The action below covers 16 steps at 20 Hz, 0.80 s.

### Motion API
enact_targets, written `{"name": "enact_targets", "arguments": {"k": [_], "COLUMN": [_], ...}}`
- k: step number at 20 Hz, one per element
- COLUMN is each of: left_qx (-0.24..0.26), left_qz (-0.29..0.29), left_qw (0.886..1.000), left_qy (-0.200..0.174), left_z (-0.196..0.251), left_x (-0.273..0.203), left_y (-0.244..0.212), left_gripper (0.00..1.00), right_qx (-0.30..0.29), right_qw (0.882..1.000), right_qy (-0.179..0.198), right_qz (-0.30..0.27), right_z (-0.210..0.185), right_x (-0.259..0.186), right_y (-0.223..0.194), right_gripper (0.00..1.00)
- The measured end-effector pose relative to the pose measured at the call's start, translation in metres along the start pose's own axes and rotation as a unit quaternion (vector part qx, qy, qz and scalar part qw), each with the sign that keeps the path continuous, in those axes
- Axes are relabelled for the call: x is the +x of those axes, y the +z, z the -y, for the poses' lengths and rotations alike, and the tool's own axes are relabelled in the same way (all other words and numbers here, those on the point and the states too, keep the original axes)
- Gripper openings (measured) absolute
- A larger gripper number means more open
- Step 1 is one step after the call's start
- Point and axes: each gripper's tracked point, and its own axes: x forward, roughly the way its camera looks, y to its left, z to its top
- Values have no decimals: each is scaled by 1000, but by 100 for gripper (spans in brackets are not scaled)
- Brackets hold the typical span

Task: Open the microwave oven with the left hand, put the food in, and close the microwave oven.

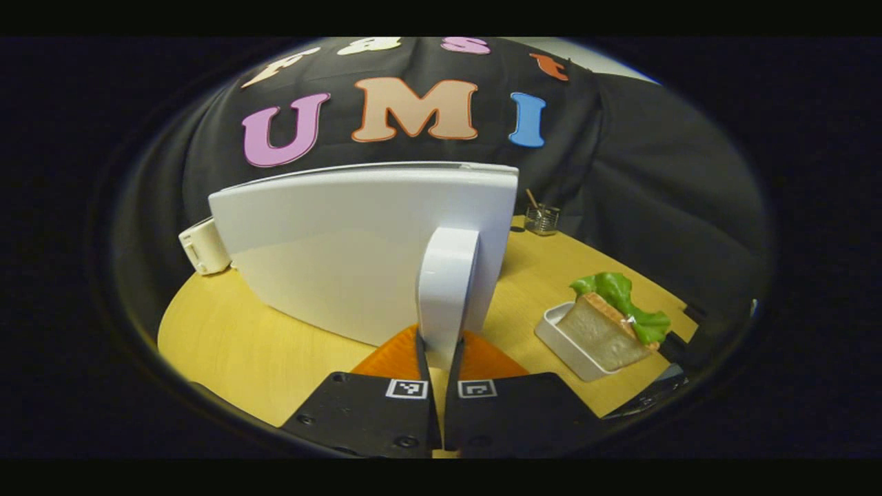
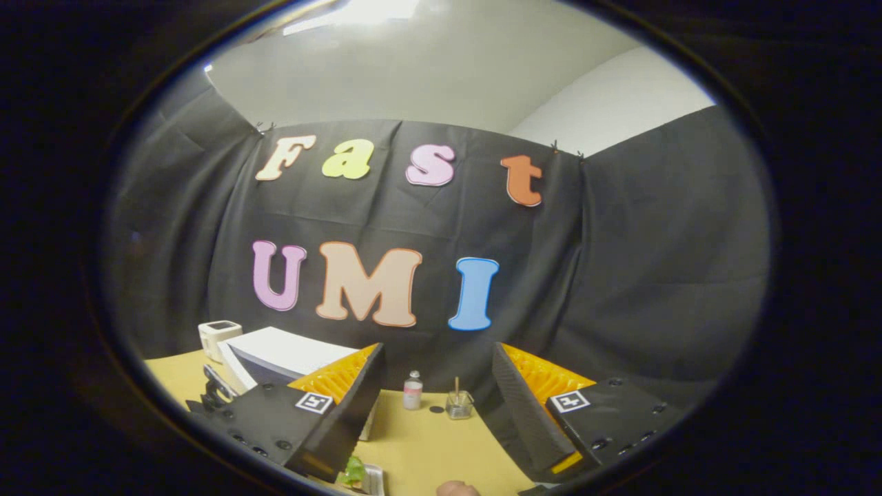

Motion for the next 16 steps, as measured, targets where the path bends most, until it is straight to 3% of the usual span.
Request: {"name": "enact_targets", "arguments": {"k": [9,16], "left_qx": [-23,-34], "left_qz": [-14,-21], "left_qw": [998,993], "left_qy": [63,110], "left_z": [-68,-139], "left_x": [-76,-122], "left_y": [-42,-65], "left_gripper": [1,1], "right_qx": [17,22], "right_qw": [999,999], "right_qy": [41,39], "right_qz": [14,22], "right_z": [-57,-98], "right_x": [-10,-20], "right_y": [3,3], "right_gripper": [98,96]}}
